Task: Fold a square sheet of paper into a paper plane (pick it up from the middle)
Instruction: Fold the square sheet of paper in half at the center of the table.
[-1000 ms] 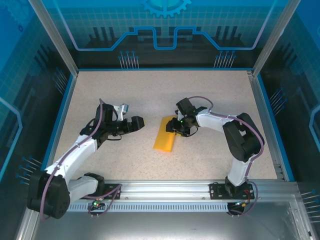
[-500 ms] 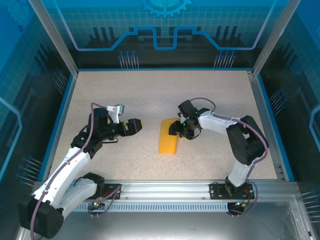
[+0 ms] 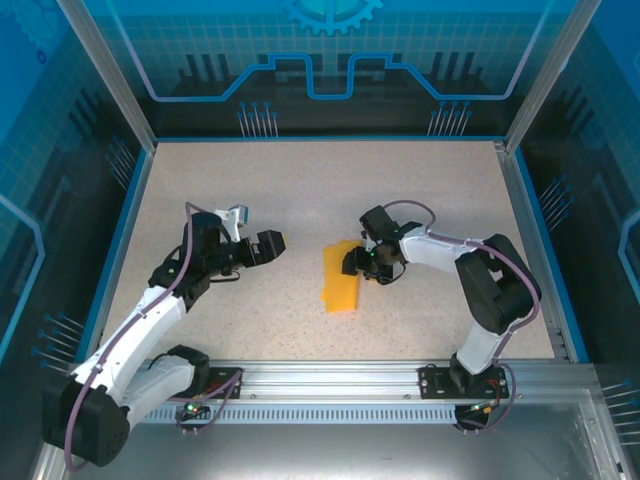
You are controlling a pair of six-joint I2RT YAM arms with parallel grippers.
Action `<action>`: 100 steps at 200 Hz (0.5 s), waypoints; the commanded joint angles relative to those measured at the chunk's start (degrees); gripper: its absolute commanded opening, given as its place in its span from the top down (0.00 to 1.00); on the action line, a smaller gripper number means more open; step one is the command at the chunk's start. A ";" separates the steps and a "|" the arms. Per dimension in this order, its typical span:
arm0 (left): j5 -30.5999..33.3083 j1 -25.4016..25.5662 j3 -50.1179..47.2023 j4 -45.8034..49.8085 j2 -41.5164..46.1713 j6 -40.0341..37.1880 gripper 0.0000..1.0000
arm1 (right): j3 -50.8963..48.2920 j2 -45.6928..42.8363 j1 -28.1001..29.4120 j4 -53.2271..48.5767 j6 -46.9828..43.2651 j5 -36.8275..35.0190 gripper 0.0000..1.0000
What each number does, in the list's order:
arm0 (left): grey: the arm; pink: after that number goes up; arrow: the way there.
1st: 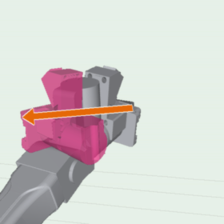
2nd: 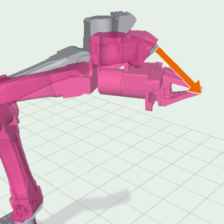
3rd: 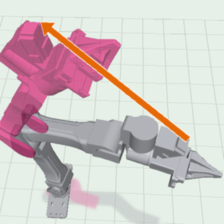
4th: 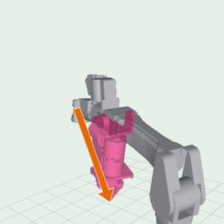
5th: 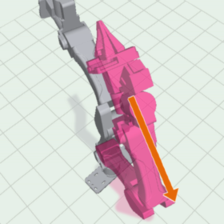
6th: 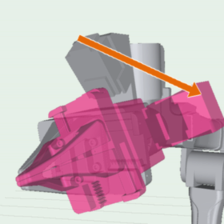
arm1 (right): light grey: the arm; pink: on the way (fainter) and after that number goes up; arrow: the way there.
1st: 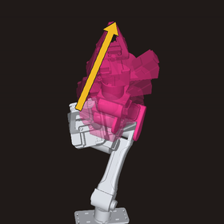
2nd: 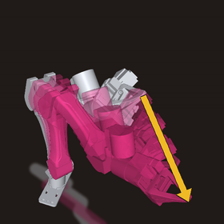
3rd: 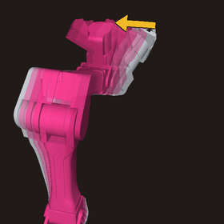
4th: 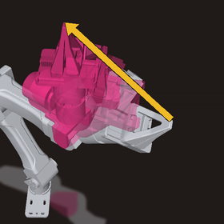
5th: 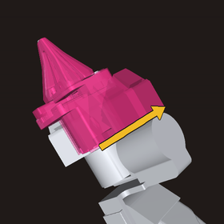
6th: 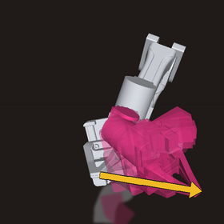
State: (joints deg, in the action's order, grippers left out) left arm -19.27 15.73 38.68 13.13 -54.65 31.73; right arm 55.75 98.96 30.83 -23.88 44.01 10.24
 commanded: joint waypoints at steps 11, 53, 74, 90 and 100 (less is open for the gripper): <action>0.65 0.18 -0.88 -2.17 -3.33 3.73 0.02 | -3.53 -1.92 -2.06 3.02 4.79 -1.32 0.35; 0.02 0.25 0.51 -2.28 -6.55 4.67 0.02 | -5.03 -2.63 -2.70 4.75 7.43 -2.27 0.34; -0.46 0.18 0.51 -3.30 -7.29 4.92 0.01 | -5.03 -3.22 -2.71 4.40 9.00 -4.30 0.35; -0.60 0.18 0.81 -3.28 -8.12 5.16 0.01 | -5.03 -3.16 -2.62 5.05 9.48 -4.11 0.38; -0.93 0.18 0.89 -3.40 -8.85 5.12 0.01 | -4.76 -2.61 -2.31 5.25 8.76 -3.32 0.41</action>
State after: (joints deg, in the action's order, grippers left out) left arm -19.11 15.70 38.48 11.00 -62.17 35.97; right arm 51.68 96.53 29.45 -18.35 51.92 9.89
